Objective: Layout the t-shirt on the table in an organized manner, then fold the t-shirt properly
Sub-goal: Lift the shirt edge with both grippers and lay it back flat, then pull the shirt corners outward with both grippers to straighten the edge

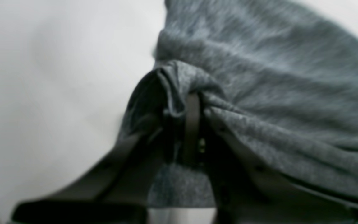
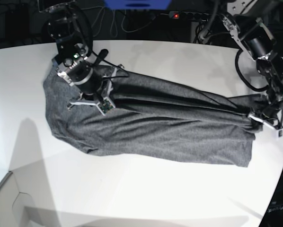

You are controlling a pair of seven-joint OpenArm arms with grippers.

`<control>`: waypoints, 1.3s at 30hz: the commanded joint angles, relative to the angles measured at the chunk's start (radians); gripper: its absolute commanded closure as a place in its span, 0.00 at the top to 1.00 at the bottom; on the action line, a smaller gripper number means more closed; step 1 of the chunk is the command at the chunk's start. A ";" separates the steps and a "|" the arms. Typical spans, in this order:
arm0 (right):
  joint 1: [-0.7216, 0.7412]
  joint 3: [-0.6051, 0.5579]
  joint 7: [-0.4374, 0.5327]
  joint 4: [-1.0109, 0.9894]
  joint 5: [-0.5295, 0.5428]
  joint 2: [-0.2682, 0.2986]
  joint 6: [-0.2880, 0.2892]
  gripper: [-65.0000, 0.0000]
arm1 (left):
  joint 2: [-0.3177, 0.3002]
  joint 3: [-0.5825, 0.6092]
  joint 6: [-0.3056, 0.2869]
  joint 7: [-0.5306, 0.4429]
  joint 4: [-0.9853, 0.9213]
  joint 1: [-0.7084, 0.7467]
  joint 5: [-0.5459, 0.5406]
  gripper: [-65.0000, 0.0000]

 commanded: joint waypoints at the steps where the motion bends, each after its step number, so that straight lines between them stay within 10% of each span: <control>1: 0.015 0.003 0.022 0.009 0.004 0.002 0.005 0.00 | -0.015 0.014 -0.005 -0.026 0.016 -0.026 -0.004 0.13; 16: 0.008 0.184 0.032 0.015 0.004 -0.035 0.005 0.40 | -0.014 -0.014 -0.005 -0.023 0.139 0.054 0.002 0.72; 39: -0.262 0.264 0.032 0.127 0.004 -0.036 0.005 0.44 | 0.000 -0.072 -0.007 -0.030 -0.085 0.100 -0.040 0.77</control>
